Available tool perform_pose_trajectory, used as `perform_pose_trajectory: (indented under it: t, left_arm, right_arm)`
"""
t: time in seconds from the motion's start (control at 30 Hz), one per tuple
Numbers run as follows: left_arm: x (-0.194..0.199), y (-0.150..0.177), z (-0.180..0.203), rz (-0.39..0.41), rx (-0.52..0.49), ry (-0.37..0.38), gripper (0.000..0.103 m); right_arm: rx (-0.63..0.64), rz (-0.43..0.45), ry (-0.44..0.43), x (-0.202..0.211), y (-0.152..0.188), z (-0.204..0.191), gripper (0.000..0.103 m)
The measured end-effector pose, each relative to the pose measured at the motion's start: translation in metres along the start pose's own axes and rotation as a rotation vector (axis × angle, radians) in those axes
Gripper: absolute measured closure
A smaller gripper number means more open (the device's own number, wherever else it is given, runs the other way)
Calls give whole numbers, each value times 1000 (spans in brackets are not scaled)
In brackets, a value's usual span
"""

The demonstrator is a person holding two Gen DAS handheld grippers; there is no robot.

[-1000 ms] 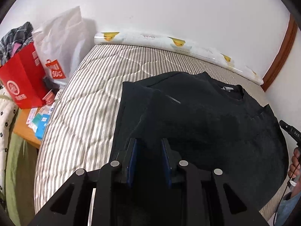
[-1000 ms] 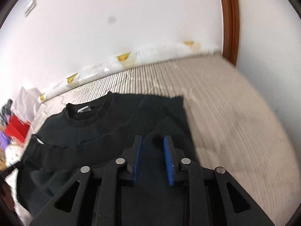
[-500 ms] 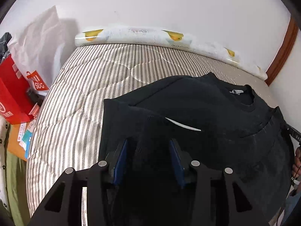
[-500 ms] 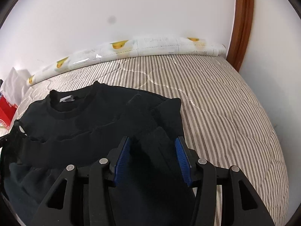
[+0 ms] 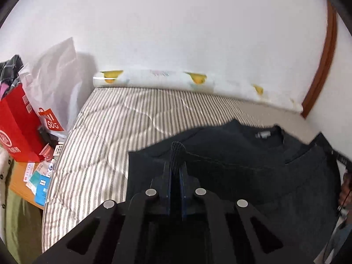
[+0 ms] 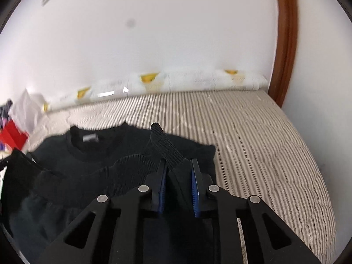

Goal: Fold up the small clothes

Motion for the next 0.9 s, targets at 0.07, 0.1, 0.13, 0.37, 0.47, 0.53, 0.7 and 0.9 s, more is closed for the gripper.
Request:
perform_pose_trajectory:
  t: [0.07, 0.1, 0.13, 0.37, 0.47, 0.53, 0.7, 0.9]
  left_arm:
    - [-7, -5, -4, -2, 30, 4, 97]
    - [-12, -5, -5, -9, 36, 1, 97]
    - [-18, -5, -5, -18, 39, -8, 97]
    - [-57, 17, -6, -98, 23, -65, 97]
    - [-61, 20, -7, -117, 37, -58, 96]
    - [-62, 22, -8, -128, 44, -60, 93]
    - [-53, 21, -8, -146, 54, -70, 90]
    - [-22, 23, -1, -119, 34, -71, 82]
  right_arm:
    - [-30, 4, -13, -4, -5, 3, 84]
    - [-41, 0, -13, -8, -6, 5, 84]
    - [-49, -8, -13, -12, -6, 5, 84]
    - [-67, -123, 20, -53, 24, 16, 84]
    - [-93, -147, 12, -58, 31, 19, 84]
    - [-92, -157, 15, -60, 33, 19, 83]
    - [-47, -157, 52, -40, 24, 15, 76]
    - [39, -77, 30, 5, 13, -38, 61]
Point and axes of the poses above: each gripper's, at about its wrist camera, not at the fingertips, and x roughly against the way its jaws point, z to its right, y to its underside, the point moved 10 cm from there along -x, roughly the way its jaws point, and after that the axes turned 9 degrees about z, right-handed, at the moved point
